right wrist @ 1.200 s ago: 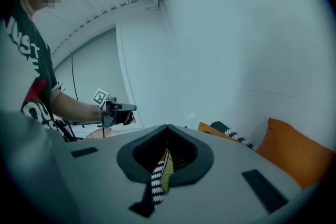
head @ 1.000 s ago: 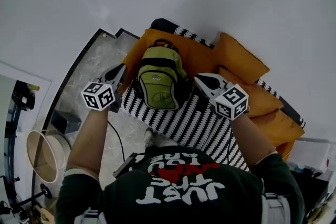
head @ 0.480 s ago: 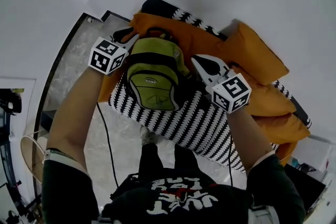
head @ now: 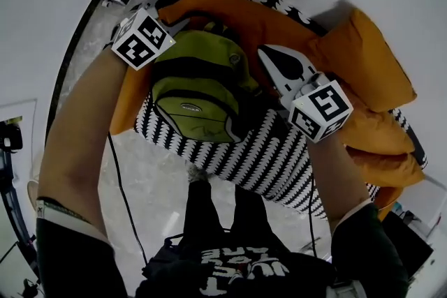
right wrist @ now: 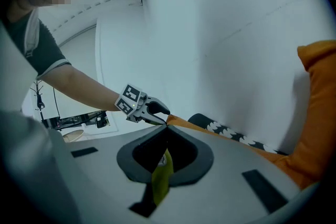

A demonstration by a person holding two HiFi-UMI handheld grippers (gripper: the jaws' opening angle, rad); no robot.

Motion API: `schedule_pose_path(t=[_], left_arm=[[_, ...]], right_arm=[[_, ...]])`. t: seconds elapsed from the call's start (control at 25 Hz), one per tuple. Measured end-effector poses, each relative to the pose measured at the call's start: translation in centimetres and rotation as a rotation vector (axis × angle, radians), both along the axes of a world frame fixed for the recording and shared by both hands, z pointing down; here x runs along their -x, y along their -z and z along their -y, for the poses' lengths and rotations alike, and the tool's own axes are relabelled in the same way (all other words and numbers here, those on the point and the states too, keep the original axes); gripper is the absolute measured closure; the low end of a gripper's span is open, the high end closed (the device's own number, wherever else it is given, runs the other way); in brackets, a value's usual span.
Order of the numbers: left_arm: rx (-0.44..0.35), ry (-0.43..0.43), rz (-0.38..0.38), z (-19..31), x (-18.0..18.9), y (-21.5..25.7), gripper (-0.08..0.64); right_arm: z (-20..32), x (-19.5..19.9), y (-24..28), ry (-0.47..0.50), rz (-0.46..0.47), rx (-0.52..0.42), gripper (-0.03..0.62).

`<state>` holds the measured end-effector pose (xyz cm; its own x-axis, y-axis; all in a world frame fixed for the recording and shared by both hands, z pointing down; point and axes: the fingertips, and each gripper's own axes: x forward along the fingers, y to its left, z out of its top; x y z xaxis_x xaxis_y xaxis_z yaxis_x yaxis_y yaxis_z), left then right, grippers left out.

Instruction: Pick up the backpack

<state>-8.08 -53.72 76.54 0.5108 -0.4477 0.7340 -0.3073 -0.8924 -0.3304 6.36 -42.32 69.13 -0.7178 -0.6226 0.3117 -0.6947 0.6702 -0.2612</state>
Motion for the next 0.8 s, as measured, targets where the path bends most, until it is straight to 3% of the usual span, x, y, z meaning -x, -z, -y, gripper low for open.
schedule_pose_path(t=[0.16,0.52,0.8], left_arm=[[-0.025,-0.119,0.069,-0.2,-1.8,-1.1,0.328],[-0.161,-0.140,0.263,1.6,-3.7,-3.5,0.313],[-0.142,-0.141,0.256,1.6,-4.1,-4.3,0.322]], right_arm=[[-0.7,-0.4,-0.8,0.002,0.014,0.006,0.566],[-1.0,-1.5,-0.6,0.000,0.022,-0.018,0.566],[-1.4,-1.8,-1.3,-0.008,0.033,-0.002,0.566]])
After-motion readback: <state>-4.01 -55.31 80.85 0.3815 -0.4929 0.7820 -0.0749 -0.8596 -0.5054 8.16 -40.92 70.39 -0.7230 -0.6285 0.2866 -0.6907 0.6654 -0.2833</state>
